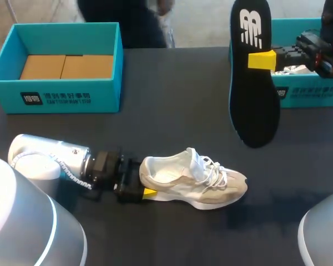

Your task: Take the shoe out of the shoebox, open the shoe tongue, remove and reinsert the insole, then place the shoe into the shoebox

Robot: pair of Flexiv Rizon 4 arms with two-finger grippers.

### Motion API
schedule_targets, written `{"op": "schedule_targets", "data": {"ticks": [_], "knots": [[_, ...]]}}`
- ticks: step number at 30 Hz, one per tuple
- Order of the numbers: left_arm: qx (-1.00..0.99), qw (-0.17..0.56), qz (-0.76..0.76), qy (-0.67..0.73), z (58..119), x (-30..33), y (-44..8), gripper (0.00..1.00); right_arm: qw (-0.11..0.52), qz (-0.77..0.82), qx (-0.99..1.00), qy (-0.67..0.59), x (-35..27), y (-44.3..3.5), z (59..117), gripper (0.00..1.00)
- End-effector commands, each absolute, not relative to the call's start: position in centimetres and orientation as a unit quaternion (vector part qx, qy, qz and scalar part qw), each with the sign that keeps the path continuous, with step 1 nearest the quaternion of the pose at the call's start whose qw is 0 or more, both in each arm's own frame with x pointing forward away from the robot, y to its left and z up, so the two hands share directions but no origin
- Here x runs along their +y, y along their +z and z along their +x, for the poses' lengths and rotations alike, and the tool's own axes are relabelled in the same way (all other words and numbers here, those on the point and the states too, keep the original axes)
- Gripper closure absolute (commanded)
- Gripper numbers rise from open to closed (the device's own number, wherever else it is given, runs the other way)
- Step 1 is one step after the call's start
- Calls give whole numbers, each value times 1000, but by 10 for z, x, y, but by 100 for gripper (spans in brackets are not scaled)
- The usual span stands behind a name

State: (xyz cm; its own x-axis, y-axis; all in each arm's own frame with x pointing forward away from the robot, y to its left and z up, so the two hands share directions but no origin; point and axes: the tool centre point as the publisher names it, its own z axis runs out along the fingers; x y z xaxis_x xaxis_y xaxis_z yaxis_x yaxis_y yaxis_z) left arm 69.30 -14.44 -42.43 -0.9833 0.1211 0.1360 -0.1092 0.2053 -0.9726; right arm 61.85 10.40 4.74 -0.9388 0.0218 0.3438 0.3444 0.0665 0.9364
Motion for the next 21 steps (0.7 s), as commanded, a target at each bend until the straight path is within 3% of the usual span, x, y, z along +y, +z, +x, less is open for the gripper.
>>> {"op": "schedule_targets", "data": {"ticks": [1, 21], "knots": [[-775, 88, -5, 626, 693, -139, -421, 0, 122, -127, -721, -670, 106, 47, 621, 100], [-843, 101, -47, 527, 701, -121, -409, 0, 122, -127, -721, -670, 106, 47, 621, 100]]}}
